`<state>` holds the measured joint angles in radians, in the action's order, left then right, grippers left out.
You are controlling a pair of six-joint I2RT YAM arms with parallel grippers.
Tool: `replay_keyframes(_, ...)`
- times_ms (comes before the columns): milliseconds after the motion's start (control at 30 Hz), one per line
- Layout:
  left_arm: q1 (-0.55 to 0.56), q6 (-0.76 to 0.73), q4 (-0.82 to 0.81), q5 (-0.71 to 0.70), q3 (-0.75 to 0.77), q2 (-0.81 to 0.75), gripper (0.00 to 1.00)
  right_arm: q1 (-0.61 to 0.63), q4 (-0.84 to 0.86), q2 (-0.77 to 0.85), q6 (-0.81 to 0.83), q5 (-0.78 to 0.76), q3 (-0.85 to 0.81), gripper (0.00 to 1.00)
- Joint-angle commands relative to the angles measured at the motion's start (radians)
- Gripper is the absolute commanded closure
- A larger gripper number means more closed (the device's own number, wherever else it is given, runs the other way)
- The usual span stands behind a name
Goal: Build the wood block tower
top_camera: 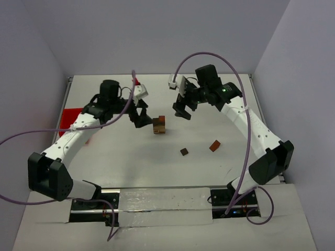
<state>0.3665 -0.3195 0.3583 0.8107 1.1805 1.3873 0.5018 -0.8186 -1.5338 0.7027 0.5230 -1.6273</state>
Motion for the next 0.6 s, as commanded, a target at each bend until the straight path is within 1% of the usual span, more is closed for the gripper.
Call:
replay_keyframes(0,0.189,-0.008,0.017,-0.232,0.047,0.059,0.01,-0.108,0.08,0.096,-0.08,0.028,0.198,0.0)
replay_keyframes(100,0.291,0.019,-0.002,-0.288,0.084,0.121,0.01,-0.19,0.136,0.183,-0.133,0.066,0.322,0.0)
replay_keyframes(200,0.395,-0.023,0.008,-0.292,0.107,0.173,0.01,-0.364,0.171,0.243,-0.218,0.176,0.403,0.0)
replay_keyframes(267,0.428,-0.052,0.008,-0.253,0.115,0.219,0.05,-0.443,0.193,0.274,-0.25,0.22,0.464,0.0)
replay_keyframes(333,0.451,-0.065,-0.008,-0.212,0.131,0.259,0.11,-0.521,0.231,0.314,-0.286,0.231,0.529,0.0)
replay_keyframes(367,0.462,-0.046,-0.034,-0.22,0.135,0.281,0.13,-0.54,0.255,0.328,-0.308,0.213,0.551,0.0)
replay_keyframes(400,0.474,-0.017,-0.071,-0.255,0.14,0.309,0.17,-0.554,0.275,0.339,-0.329,0.197,0.57,0.0)
replay_keyframes(467,0.515,0.023,-0.118,-0.323,0.14,0.338,0.21,-0.576,0.319,0.353,-0.377,0.165,0.6,0.0)
replay_keyframes(567,0.588,0.114,-0.227,-0.514,0.106,0.383,0.26,-0.602,0.369,0.363,-0.439,0.142,0.63,0.0)
